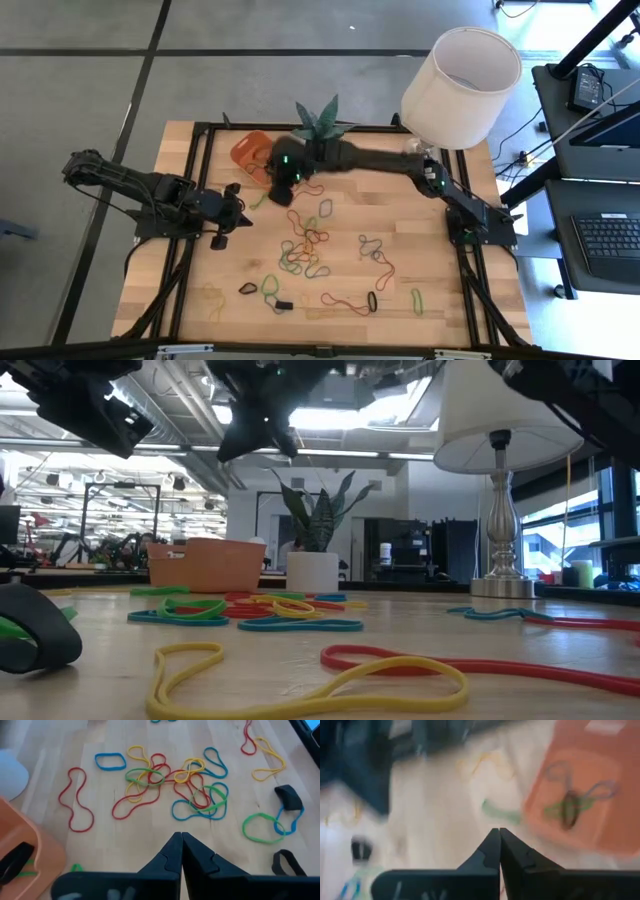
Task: Pick and place rubber bands into bin
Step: Put the yellow rubber band into the orange bin
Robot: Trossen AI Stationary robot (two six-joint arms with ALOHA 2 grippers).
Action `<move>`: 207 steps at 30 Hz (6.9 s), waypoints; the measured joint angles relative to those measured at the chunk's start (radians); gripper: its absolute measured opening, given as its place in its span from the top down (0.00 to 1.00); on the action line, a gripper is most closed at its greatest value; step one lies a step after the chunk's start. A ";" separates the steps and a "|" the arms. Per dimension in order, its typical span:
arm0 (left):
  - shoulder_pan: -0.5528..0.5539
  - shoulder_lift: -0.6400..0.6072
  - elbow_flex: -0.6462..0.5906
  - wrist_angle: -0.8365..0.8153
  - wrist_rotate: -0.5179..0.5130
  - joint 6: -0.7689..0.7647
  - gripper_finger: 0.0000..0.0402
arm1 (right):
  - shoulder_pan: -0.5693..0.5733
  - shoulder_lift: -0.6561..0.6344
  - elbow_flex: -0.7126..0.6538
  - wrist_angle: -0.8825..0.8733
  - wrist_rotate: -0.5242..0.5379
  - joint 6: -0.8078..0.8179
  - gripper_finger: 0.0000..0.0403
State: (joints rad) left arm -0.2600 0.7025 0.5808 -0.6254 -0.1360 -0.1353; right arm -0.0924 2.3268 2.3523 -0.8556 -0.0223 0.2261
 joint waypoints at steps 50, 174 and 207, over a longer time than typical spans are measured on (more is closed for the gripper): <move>0.176 0.495 0.404 -0.640 -0.209 -0.857 0.76 | 0.142 -1.463 -1.937 0.746 0.002 0.183 0.99; 0.757 0.701 0.002 -0.329 -0.013 -0.458 0.71 | 0.046 -1.459 -1.936 0.838 0.242 0.186 0.99; 0.663 0.703 0.692 -0.793 -0.225 -0.365 0.99 | 0.024 -1.459 -1.936 0.835 0.241 0.181 0.99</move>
State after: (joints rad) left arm 0.4029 1.4051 1.2731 -1.4189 -0.3612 -0.5003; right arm -0.0681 0.8680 0.4164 -0.0208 0.2191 0.4068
